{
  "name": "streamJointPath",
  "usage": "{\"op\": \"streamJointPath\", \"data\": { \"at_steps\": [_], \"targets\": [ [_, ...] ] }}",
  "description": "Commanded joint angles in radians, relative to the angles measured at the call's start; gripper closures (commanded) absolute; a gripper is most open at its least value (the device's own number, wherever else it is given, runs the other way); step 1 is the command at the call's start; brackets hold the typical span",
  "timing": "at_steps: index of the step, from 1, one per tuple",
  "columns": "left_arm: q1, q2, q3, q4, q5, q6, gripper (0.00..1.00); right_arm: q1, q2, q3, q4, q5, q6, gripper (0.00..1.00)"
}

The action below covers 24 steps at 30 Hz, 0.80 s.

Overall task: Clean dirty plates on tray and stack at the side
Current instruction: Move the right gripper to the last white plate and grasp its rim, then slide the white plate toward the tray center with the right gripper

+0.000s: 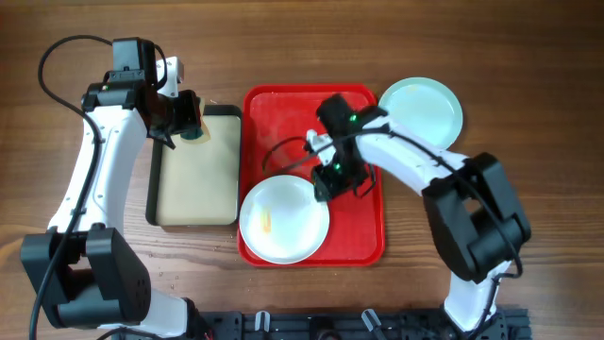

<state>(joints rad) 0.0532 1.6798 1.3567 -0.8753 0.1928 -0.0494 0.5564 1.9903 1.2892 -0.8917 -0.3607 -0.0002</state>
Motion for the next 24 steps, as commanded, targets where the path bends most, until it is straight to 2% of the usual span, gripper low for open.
{"op": "streamJointPath", "data": {
  "at_steps": [1, 2, 8, 11, 14, 15, 16, 17, 19, 22, 24],
  "targets": [
    [-0.002, 0.006, 0.002, 0.000, 0.019, 0.016, 0.95, 0.021, 0.009, -0.057, 0.042, 0.014, 0.004, 0.83],
    [-0.002, 0.006, 0.002, 0.000, 0.019, 0.016, 0.95, 0.021, 0.009, -0.057, 0.056, 0.015, 0.007, 0.95],
    [-0.002, 0.006, 0.002, 0.000, 0.019, 0.016, 0.95, -0.046, 0.009, 0.013, 0.174, 0.267, 0.151, 0.96],
    [-0.002, 0.006, 0.002, -0.001, 0.019, 0.016, 0.95, -0.121, 0.009, 0.022, 0.248, 0.295, 0.209, 0.96],
    [-0.002, 0.006, 0.002, 0.001, 0.019, 0.016, 0.95, -0.158, 0.009, 0.022, 0.319, 0.242, 0.115, 0.95],
    [-0.002, 0.006, 0.002, 0.003, 0.019, 0.016, 0.95, -0.158, 0.009, 0.022, 0.325, 0.226, 0.104, 0.93],
    [-0.002, 0.006, 0.002, 0.003, 0.019, 0.016, 0.95, -0.157, 0.009, 0.022, 0.329, 0.226, 0.105, 0.86],
    [-0.002, 0.006, 0.002, 0.004, 0.019, 0.016, 0.95, -0.156, 0.009, 0.022, 0.340, 0.227, 0.104, 0.64],
    [-0.002, 0.006, 0.002, 0.003, 0.019, 0.016, 0.95, -0.159, 0.008, 0.034, 0.357, 0.227, 0.105, 0.50],
    [-0.002, 0.006, 0.002, 0.003, 0.019, 0.016, 0.95, -0.169, 0.006, 0.083, 0.317, 0.227, 0.132, 0.49],
    [-0.002, 0.006, 0.002, 0.003, 0.019, 0.016, 0.95, -0.172, 0.005, 0.092, 0.277, 0.227, 0.184, 0.57]
  ]
}}
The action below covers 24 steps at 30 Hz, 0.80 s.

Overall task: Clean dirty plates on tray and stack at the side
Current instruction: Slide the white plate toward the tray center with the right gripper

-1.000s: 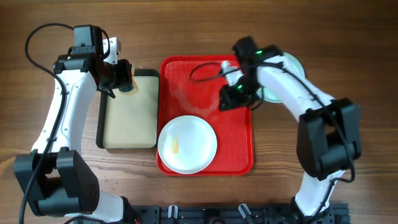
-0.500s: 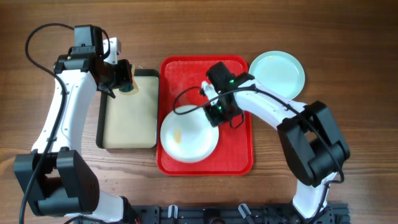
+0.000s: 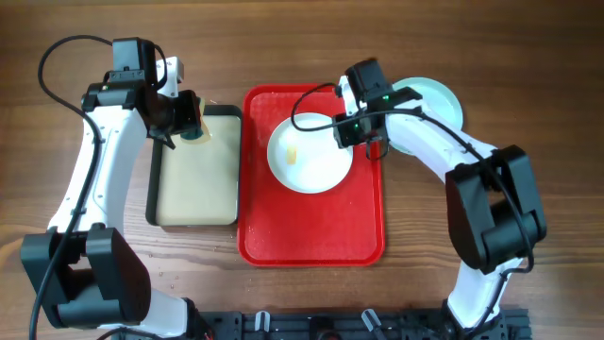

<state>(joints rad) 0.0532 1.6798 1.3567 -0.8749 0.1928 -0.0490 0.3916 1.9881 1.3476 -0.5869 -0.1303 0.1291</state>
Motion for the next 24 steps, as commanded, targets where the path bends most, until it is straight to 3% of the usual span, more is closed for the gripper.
{"op": "streamJointPath", "data": {
  "at_steps": [1, 2, 8, 11, 13, 15, 24],
  "targets": [
    [-0.002, 0.006, 0.002, 0.002, 0.019, 0.016, 0.95, -0.008, 0.008, 0.033, -0.065, -0.004, 0.064, 0.70],
    [-0.002, 0.006, 0.002, 0.002, 0.019, 0.016, 0.95, -0.008, 0.008, 0.033, -0.103, -0.004, 0.083, 0.75],
    [-0.002, 0.006, 0.002, 0.002, 0.019, 0.016, 0.95, -0.007, 0.010, -0.013, -0.127, -0.010, 0.144, 0.75],
    [-0.002, 0.006, 0.002, 0.003, 0.019, 0.016, 0.95, -0.006, 0.010, -0.014, -0.128, -0.012, 0.144, 0.86],
    [-0.002, 0.006, 0.002, 0.003, 0.019, 0.016, 0.95, -0.006, 0.010, -0.014, -0.129, -0.012, 0.143, 0.86],
    [-0.002, 0.006, 0.002, 0.003, 0.019, 0.016, 0.95, -0.006, 0.010, -0.014, -0.129, -0.011, 0.140, 0.95],
    [-0.002, 0.006, 0.002, 0.003, 0.019, 0.016, 0.95, -0.006, 0.010, -0.014, -0.052, -0.011, 0.042, 0.96]
  ]
}}
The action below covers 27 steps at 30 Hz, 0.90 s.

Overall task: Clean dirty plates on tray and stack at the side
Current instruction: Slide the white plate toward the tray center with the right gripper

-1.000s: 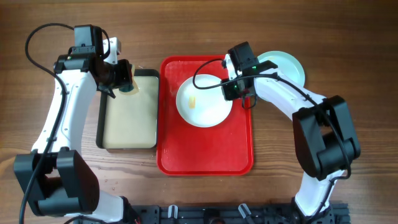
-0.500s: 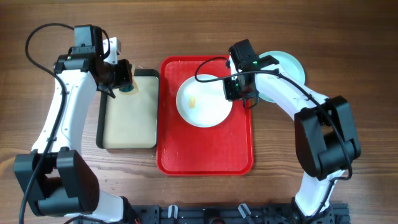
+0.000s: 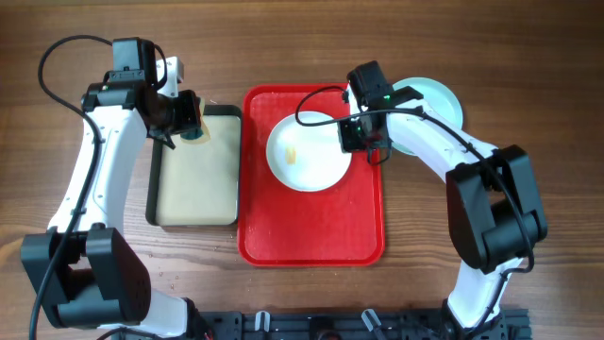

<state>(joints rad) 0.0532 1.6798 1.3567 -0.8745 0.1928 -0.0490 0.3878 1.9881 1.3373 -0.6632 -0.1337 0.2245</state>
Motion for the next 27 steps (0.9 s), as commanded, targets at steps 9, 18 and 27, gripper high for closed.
{"op": "streamJointPath", "data": {
  "at_steps": [9, 18, 27],
  "targets": [
    [-0.002, 0.006, 0.002, 0.002, 0.019, 0.016, 0.95, -0.022, -0.025, 0.047, 0.059, -0.093, -0.063, 0.66],
    [-0.002, 0.006, 0.002, -0.005, 0.019, 0.016, 0.95, -0.042, -0.061, -0.029, -0.037, -0.103, -0.011, 0.69],
    [-0.002, 0.006, 0.002, -0.006, 0.019, 0.016, 0.95, -0.040, -0.061, -0.037, -0.006, -0.121, 0.068, 0.77]
  ]
}}
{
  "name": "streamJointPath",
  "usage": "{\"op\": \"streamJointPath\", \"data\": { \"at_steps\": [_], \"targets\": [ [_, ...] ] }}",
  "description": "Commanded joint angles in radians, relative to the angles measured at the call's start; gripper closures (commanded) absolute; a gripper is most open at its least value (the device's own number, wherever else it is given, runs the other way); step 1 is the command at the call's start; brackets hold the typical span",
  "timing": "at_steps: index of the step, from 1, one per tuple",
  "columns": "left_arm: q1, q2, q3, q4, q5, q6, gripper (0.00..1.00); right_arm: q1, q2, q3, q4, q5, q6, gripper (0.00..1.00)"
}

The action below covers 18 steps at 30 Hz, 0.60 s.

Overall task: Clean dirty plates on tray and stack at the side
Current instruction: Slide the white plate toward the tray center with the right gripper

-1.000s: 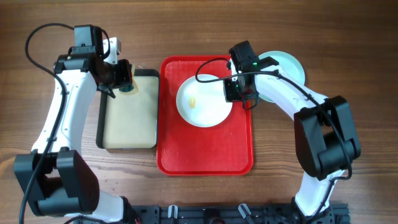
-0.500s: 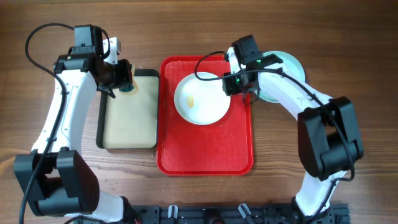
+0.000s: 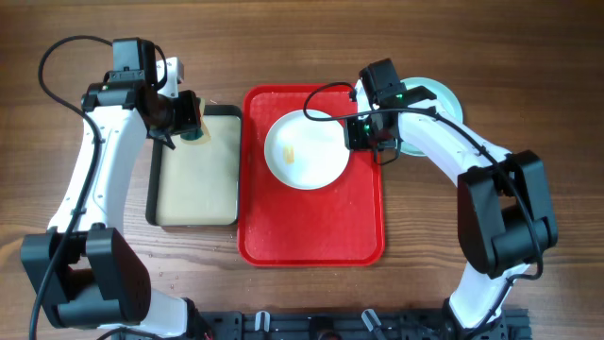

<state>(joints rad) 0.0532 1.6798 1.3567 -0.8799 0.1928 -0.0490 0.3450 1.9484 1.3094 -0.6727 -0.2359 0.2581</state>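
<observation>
A white plate (image 3: 307, 149) with a small yellowish scrap on it sits over the upper middle of the red tray (image 3: 311, 236). My right gripper (image 3: 359, 132) is at the plate's right rim and looks shut on it. A pale green plate (image 3: 445, 102) lies on the table right of the tray, partly under the right arm. My left gripper (image 3: 192, 118) is shut on a dark green sponge (image 3: 196, 133) over the far end of the tan tray.
A tan tray with a black rim (image 3: 193, 184) lies left of the red tray. The right arm's cable loops over the red tray's upper right corner. A black rail runs along the table's front edge.
My right gripper has shifted a little to the right and the white plate sits a touch further left and up. The left arm and sponge have not moved.
The white plate first lay at the red tray's lower left with my right gripper at its rim. Then it was at the tray's upper middle, still with the gripper at its right rim, and has stayed there with small shifts. The left gripper held the sponge throughout.
</observation>
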Motion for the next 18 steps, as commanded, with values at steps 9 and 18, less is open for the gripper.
{"op": "streamJointPath", "data": {
  "at_steps": [9, 18],
  "targets": [
    [-0.002, 0.006, 0.002, -0.001, 0.020, 0.016, 0.95, 0.005, -0.021, -0.010, 0.010, -0.019, 0.042, 0.80],
    [-0.002, 0.006, 0.002, -0.001, 0.020, 0.016, 0.95, 0.005, -0.021, -0.050, 0.053, -0.027, 0.068, 0.80]
  ]
}}
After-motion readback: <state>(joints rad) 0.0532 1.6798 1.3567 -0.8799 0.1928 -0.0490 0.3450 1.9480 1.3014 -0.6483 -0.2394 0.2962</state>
